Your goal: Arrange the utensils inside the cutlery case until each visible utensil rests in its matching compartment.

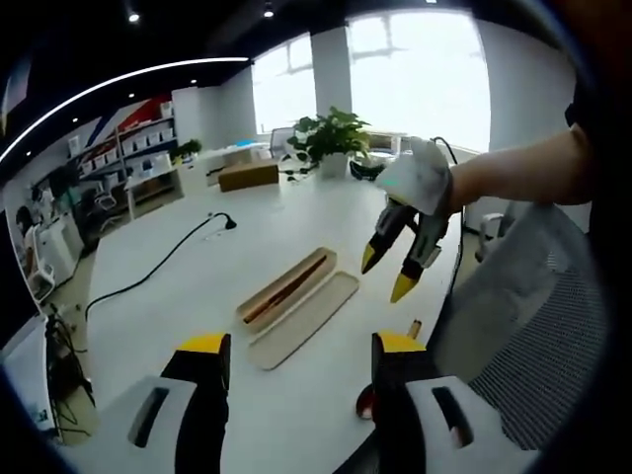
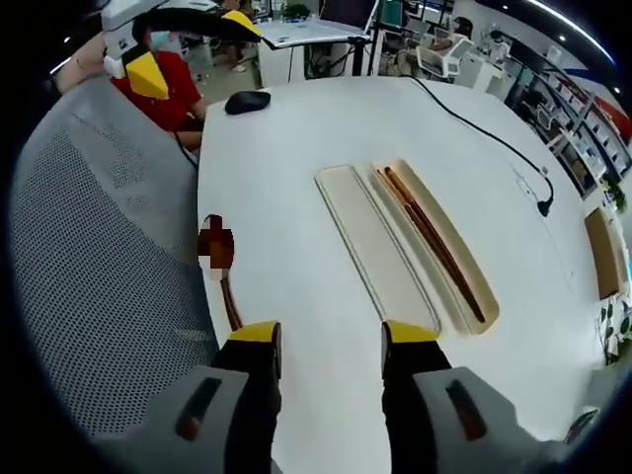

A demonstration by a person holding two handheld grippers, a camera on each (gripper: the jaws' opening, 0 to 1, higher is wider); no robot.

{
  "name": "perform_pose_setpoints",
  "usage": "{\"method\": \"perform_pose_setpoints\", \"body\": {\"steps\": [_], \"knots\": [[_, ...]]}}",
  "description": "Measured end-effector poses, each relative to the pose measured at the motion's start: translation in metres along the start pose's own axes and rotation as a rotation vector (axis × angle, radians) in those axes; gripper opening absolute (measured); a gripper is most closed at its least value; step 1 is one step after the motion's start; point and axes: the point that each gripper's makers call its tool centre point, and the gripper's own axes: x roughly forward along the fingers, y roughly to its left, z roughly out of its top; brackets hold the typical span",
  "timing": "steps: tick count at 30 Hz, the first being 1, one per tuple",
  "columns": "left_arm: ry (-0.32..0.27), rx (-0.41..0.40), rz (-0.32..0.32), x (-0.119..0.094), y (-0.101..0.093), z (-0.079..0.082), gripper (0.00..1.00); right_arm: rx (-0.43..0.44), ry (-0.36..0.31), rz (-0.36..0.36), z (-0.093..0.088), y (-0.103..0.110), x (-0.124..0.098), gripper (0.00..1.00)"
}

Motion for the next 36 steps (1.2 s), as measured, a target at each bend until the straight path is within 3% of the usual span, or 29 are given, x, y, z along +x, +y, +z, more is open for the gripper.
{"method": "perform_pose_setpoints", "body": {"steps": [9, 13, 16, 19, 27, 30, 34, 36], "knots": [[0.002, 0.012, -0.004, -0.001, -0.003, -0.002, 0.59, -0.044, 0.004, 0.064, 0.002, 0.03, 0.005, 0.35], [0.006, 0.014, -0.006, -0.002, -0.004, -0.004, 0.59, -0.213, 0.025, 0.108, 0.008, 0.048, 0.016, 0.35], [0.009, 0.017, -0.004, -0.003, -0.004, -0.005, 0.59, -0.217, 0.033, 0.141, 0.011, 0.062, 0.028, 0.33], [0.012, 0.017, 0.0, -0.004, -0.002, -0.008, 0.59, -0.275, 0.065, 0.177, 0.009, 0.075, 0.035, 0.33], [0.008, 0.008, -0.004, -0.006, -0.004, -0.009, 0.59, -0.312, 0.1, 0.181, 0.005, 0.082, 0.048, 0.31], [0.003, 0.012, -0.01, -0.006, -0.006, -0.009, 0.59, -0.324, 0.086, 0.169, 0.006, 0.084, 0.053, 0.37], [0.0, 0.015, -0.015, -0.006, -0.007, -0.008, 0.59, -0.348, 0.121, 0.181, 0.0, 0.089, 0.061, 0.27], [-0.001, 0.017, -0.016, -0.005, -0.008, -0.008, 0.59, -0.367, 0.143, 0.175, -0.003, 0.089, 0.064, 0.28]]}}
